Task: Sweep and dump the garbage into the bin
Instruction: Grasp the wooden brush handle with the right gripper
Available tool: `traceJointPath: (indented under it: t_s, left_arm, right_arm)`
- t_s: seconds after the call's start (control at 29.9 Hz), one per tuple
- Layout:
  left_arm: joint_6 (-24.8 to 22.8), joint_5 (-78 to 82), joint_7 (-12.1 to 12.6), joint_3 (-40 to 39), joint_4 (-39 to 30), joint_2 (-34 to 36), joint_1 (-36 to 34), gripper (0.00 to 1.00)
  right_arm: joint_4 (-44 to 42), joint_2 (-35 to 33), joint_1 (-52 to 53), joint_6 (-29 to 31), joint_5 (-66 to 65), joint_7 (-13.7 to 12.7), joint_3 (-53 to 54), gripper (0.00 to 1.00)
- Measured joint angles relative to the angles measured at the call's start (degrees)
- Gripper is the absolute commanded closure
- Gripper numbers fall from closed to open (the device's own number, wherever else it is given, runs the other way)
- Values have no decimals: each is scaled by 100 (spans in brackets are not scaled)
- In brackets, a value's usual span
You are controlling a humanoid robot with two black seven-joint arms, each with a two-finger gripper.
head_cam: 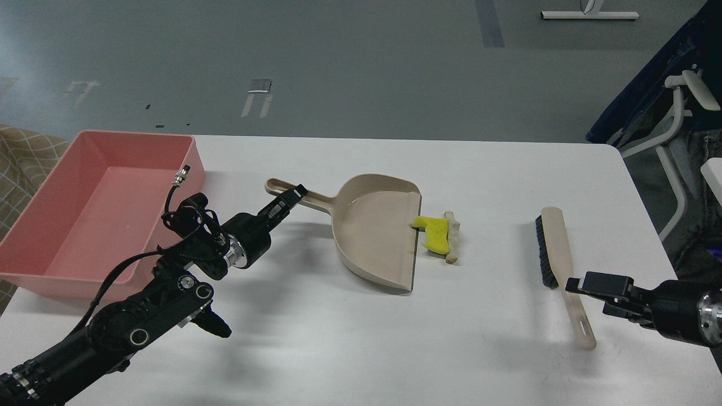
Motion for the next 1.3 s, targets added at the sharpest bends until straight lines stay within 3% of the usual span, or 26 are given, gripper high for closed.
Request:
traceJointPath:
  t_s: [0.23,0.54,0.97,1.24,1.3]
  left_arm:
    - [0,2,0,0,0,-39,-2,100]
    - [-1,4,0,-6,0,-48,-7,100]
    - [15,5,0,-15,0,-44,9,100]
    - [18,5,0,-17,0,-63,14,100]
    - [18,5,-6,-17,0,-61,16,100]
  right_arm:
    - [27,119,-14,0,-1,-208,-7,40]
    - [49,182,1,0,-1,-461,0,46]
    - [53,332,20,-9,-2,-529,10,49]
    - [52,332,8,-9,-7,-531,6,62]
    - [53,332,4,-9,-7,-547,5,70]
